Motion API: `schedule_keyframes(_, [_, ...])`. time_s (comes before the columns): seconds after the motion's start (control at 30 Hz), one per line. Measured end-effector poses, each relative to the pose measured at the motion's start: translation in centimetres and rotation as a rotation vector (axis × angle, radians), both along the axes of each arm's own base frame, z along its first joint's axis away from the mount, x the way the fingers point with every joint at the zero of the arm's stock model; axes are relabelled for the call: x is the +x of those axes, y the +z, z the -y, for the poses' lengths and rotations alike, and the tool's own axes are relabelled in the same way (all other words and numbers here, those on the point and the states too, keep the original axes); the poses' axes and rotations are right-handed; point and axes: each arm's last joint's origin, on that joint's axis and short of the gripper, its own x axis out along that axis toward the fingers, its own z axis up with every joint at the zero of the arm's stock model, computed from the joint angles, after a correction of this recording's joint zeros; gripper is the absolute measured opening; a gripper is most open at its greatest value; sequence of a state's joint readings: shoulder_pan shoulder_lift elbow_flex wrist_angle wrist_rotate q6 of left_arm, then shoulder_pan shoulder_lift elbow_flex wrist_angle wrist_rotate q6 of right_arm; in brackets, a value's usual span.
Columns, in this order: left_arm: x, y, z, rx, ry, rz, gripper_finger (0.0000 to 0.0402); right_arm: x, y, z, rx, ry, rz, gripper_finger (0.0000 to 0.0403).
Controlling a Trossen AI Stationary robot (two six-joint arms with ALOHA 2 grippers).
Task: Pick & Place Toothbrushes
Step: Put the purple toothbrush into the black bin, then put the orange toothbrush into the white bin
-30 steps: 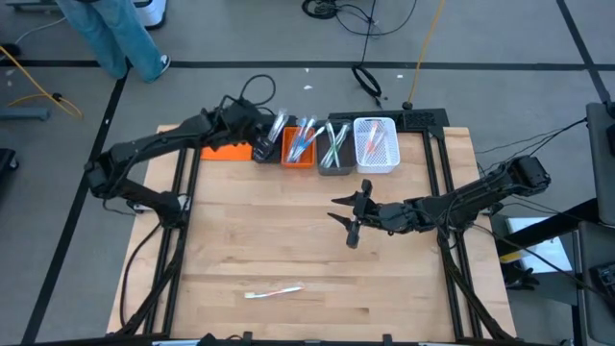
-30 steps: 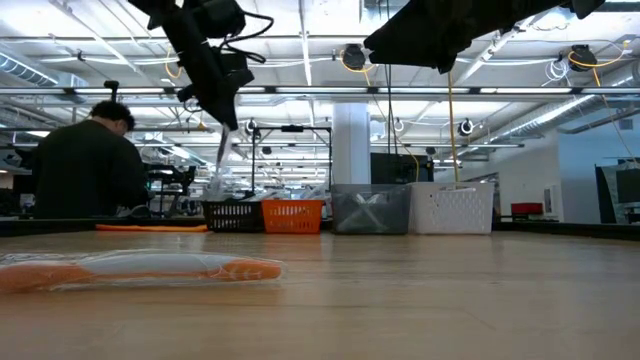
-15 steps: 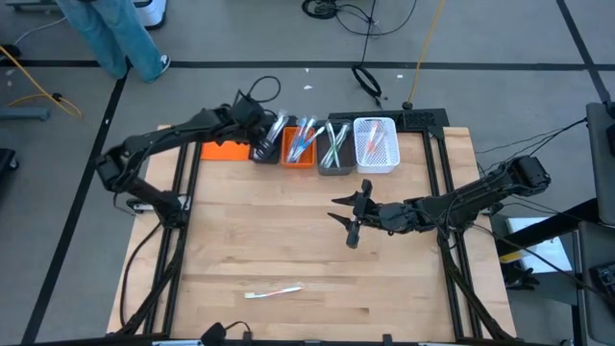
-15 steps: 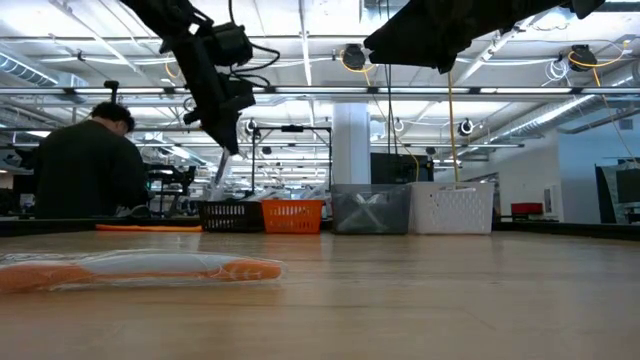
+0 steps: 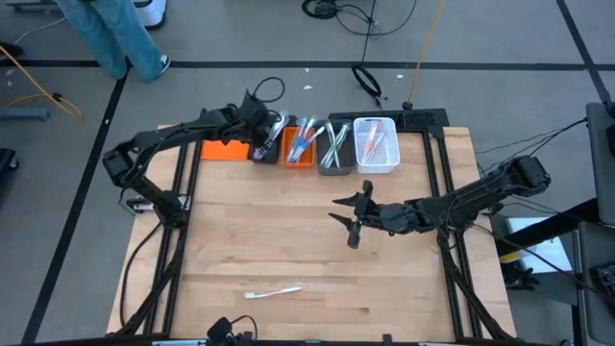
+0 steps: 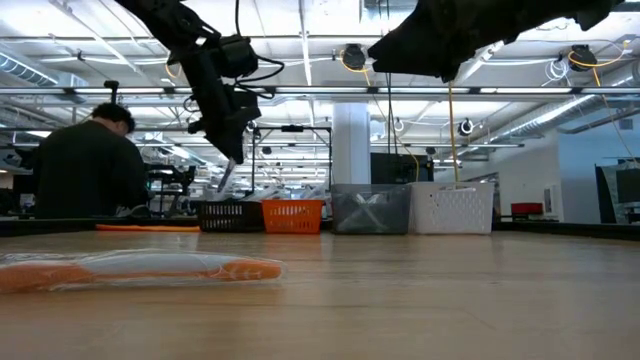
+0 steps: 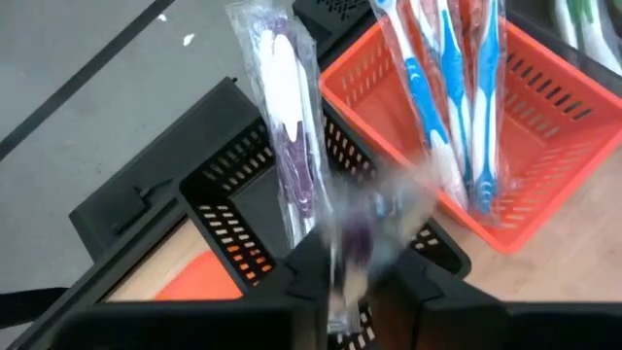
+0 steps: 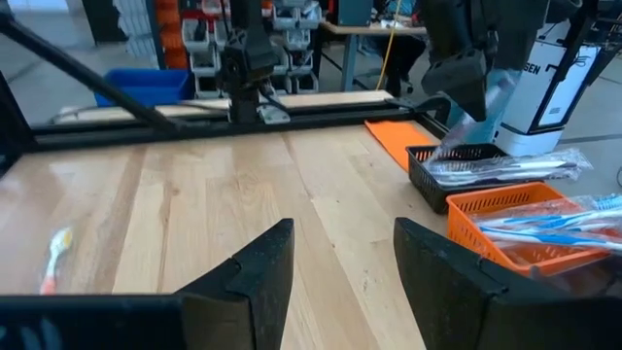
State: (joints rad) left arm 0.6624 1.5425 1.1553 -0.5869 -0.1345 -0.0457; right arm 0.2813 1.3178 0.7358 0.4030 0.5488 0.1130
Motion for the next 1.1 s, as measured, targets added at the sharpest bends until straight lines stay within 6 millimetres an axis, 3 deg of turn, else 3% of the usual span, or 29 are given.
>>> schedule_keyframes(0.47, [0.1, 0.1, -0.1, 0.001, 0.034, 0.028, 0.0206, -0.2, -0.2, 0.1, 0.015, 0.001, 0.063, 0.0169])
schedule_keyframes(0.73, [0.5, 0.1, 0.5, -0.026, -0.006, 0.043, 0.0225, -0.2, -0.2, 0.1, 0.017, 0.004, 0.062, 0.0169])
schedule_keyframes(0.9, [1.5, -0.1, 2.5, -0.191, -0.173, 0.102, 0.0225, -0.2, -0.2, 0.1, 0.017, 0.004, 0.062, 0.0169])
schedule_keyframes(1.1, [2.9, -0.6, 6.8, -0.297, -0.322, 0.024, 0.0225, -0.2, -0.2, 0.1, 0.017, 0.004, 0.061, 0.0169])
